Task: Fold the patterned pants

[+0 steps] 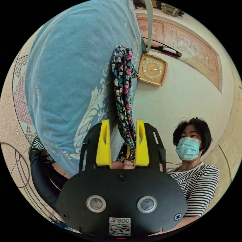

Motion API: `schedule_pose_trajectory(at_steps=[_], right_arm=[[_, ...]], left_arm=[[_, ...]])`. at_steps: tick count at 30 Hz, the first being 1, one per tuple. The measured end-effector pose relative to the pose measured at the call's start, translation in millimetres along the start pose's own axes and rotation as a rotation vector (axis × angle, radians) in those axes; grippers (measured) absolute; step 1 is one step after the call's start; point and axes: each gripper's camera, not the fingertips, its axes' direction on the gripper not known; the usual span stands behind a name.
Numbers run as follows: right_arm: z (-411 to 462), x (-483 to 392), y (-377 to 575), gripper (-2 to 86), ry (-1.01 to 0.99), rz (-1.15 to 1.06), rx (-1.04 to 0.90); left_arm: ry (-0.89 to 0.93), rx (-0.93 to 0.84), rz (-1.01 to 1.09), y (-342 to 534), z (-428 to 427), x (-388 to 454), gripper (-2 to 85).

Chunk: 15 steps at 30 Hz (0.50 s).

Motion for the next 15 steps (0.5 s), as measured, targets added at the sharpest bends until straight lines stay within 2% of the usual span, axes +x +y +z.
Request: schedule_pose_trajectory(at_steps=[2, 6, 8, 15], right_arm=[[-5, 6, 5, 2.3, 0.0, -0.009, -0.001], [-16, 21, 20, 1.9, 0.013, -0.018, 0.006], [-21, 28, 28, 1.8, 0.035, -0.018, 0.01], [-56, 57, 76, 1.4, 0.08, 0.014, 0.079]], left_arm=[[0.014, 0.096, -0.013, -2, -1, 6, 13.3], [0.019, 0.171, -0.01, -5, 0, 19, 9.2], [-0.027, 0.143, 0.005, 1, 5, 39, 5.1], [-0.132, 0.049, 0.037, 47, 29, 118, 3.5]])
